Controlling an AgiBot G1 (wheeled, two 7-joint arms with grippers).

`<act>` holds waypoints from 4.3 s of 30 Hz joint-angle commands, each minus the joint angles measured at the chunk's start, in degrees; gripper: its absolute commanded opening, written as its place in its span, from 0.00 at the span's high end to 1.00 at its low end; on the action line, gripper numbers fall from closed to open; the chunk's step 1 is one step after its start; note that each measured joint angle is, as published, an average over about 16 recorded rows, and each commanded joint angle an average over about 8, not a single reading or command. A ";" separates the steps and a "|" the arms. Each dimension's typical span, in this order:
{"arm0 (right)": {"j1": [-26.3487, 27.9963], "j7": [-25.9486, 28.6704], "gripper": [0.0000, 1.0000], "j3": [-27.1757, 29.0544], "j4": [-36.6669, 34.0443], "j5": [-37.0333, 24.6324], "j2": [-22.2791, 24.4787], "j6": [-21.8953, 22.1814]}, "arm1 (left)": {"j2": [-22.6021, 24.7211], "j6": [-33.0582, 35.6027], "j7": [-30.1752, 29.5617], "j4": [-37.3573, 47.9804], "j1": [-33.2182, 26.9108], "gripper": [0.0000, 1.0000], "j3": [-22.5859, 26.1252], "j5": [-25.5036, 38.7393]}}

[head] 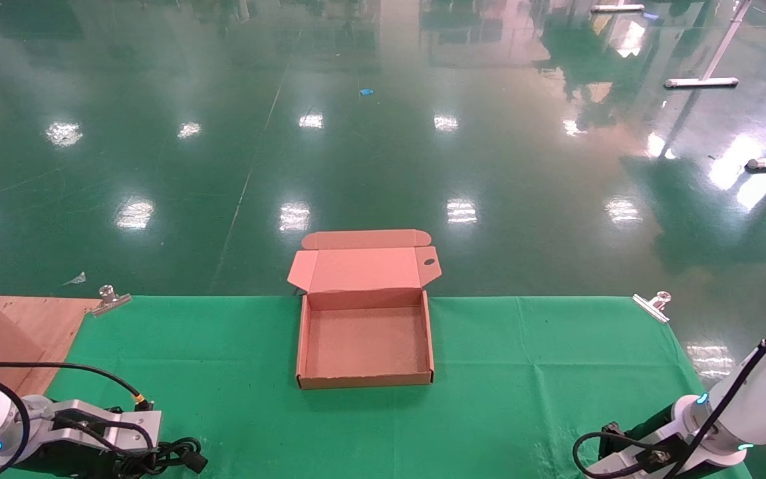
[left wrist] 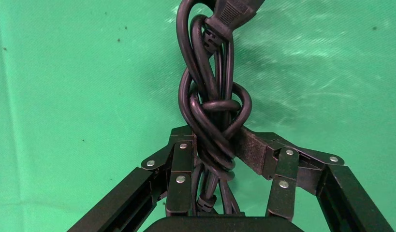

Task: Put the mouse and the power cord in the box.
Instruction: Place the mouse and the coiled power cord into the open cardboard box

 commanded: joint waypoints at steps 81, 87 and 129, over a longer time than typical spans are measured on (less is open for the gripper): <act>15.66 18.81 1.00 6.29 26.96 12.65 3.85 -19.73 | 16.42 -24.13 -8.53 -26.32 2.01 0.38 11.63 -11.54; 15.74 16.96 1.00 6.39 24.51 12.93 3.62 -19.41 | 16.33 -23.79 -7.36 -25.69 2.08 0.00 12.89 -15.99; 16.17 17.49 1.00 2.40 22.18 14.40 -10.08 -6.52 | -0.31 5.15 8.14 -24.17 -5.87 0.00 10.45 -41.17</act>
